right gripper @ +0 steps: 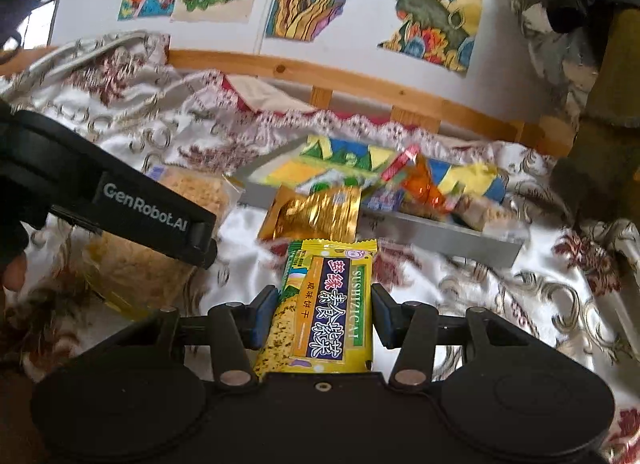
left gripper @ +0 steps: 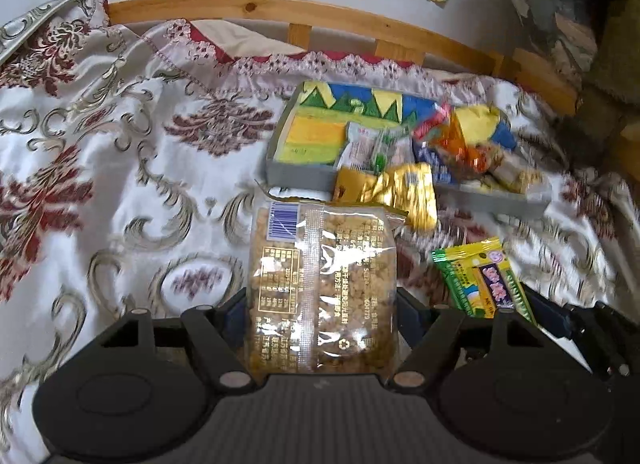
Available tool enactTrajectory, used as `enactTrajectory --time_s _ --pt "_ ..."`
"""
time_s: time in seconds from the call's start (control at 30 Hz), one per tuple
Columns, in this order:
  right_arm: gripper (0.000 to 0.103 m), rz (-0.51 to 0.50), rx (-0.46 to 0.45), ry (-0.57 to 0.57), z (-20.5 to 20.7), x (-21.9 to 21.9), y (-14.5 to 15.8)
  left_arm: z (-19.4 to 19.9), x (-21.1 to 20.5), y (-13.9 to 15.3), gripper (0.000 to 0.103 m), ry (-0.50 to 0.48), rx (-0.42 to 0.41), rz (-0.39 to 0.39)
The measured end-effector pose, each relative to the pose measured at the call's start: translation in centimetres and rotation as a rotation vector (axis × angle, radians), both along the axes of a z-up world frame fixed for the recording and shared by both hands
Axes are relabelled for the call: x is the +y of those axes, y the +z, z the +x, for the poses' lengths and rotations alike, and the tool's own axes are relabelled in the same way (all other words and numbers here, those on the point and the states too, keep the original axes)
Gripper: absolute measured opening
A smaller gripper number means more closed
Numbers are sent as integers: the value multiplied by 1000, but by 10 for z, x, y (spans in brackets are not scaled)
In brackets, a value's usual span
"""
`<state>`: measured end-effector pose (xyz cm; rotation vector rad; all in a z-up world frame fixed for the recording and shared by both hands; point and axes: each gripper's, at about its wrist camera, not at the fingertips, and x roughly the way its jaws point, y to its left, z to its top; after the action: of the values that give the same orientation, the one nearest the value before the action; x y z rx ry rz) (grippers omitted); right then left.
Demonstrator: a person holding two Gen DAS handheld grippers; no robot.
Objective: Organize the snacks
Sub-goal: 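Carry both packets over the dinosaur tray and lower them in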
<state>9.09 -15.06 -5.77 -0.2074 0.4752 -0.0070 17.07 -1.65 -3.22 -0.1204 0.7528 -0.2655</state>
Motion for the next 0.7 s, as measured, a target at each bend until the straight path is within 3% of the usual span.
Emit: enactTrajectory --time_s 0.17,0.37,0.53,0.7 --pt "51 -2 -78 -4 38 -15 20 46 -6 20 77 23 -34 -44" --pt "51 0 -140 -23 116 -54 51 128 -33 38 77 51 -76 -75" --pt "51 17 -137 -27 187 -91 70 191 -50 29 77 84 -62 -68" --pt "51 67 -59 -79 241 -126 72 230 -59 11 77 87 10 -66"
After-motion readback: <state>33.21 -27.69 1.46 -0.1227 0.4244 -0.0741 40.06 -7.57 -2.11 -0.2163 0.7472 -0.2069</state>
